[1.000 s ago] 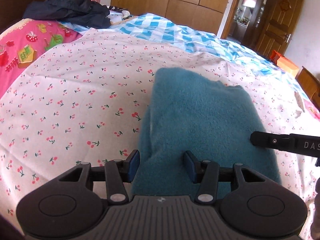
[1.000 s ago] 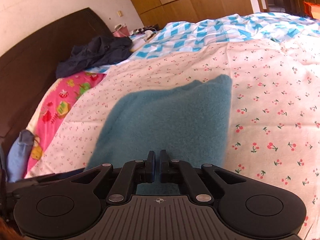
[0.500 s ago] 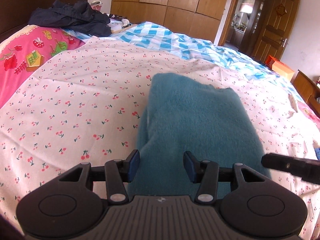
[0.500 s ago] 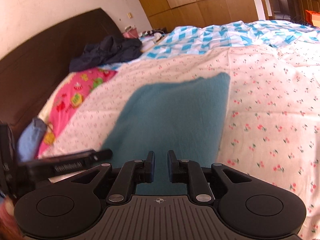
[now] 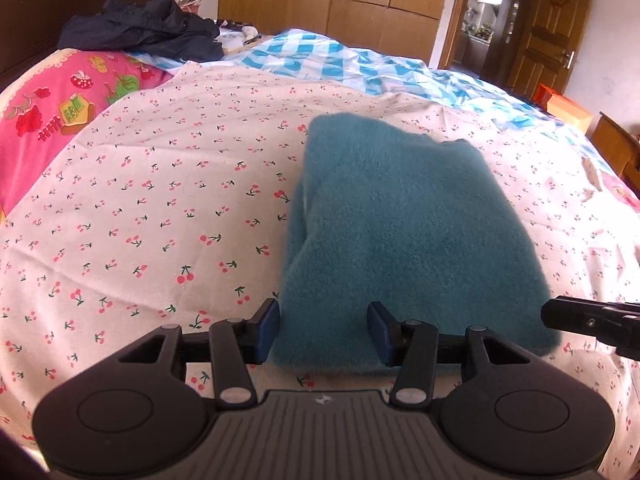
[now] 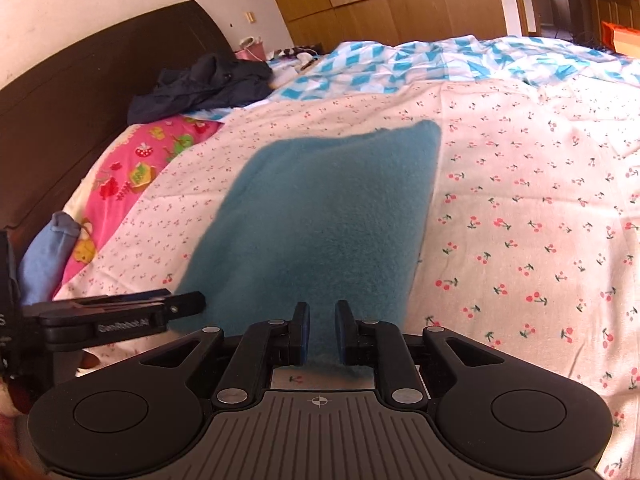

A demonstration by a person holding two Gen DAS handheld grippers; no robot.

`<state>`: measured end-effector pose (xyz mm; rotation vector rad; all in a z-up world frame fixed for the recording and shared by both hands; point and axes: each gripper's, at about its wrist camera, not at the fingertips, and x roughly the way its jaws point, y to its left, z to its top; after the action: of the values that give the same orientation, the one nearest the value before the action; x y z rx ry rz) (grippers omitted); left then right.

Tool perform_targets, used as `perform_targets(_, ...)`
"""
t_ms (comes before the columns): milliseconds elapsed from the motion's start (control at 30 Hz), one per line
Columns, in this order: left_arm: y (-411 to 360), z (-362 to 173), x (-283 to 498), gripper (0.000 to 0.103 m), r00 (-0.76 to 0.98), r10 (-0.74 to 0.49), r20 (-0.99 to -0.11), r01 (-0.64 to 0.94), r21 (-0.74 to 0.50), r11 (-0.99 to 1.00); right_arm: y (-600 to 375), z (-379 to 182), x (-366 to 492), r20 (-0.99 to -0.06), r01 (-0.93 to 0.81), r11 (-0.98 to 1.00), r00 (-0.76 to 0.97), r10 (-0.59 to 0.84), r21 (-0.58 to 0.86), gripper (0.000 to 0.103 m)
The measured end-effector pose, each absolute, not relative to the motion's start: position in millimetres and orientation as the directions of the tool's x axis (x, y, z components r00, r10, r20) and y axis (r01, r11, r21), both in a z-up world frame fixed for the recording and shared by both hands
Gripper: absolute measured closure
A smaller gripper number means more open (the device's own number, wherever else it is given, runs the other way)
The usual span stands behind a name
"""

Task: Fold small clothes
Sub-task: 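Lift both open grippers away from the folded teal sweater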

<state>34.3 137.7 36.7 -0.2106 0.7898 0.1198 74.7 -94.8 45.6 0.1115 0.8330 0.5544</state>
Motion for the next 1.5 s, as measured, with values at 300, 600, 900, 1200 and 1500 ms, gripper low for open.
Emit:
perform_targets(300,135,33,27,0.05,0.68,0.019,-0.733,-0.169,-0.131,0.977,-100,45,67,-0.675,-0.397,0.853,0.53,0.514,0.339,0.087)
perform_targets(600,128,31,21,0.049,0.658,0.0,-0.753,-0.135,-0.117,0.984,-95,29,58,-0.716,-0.393,0.85,0.473,0.513,0.35,0.087)
perform_targets(900,131,25,24,0.044,0.633,-0.014,-0.774,-0.143,-0.135,0.98,-102,20,61,-0.736,-0.343,0.864,0.46,0.496,0.368,0.087)
perform_targets(1200,119,25,25,0.037,0.626,0.018,-0.78,-0.111,-0.066,0.992,-92,27,52,-0.73,-0.386,0.845,0.441,0.522,0.371,0.087)
perform_targets(1500,129,29,22,0.026,0.651,-0.015,-0.759,-0.117,-0.12,0.986,-86,25,47,-0.742,-0.398,0.843,0.423,0.52,0.363,0.086)
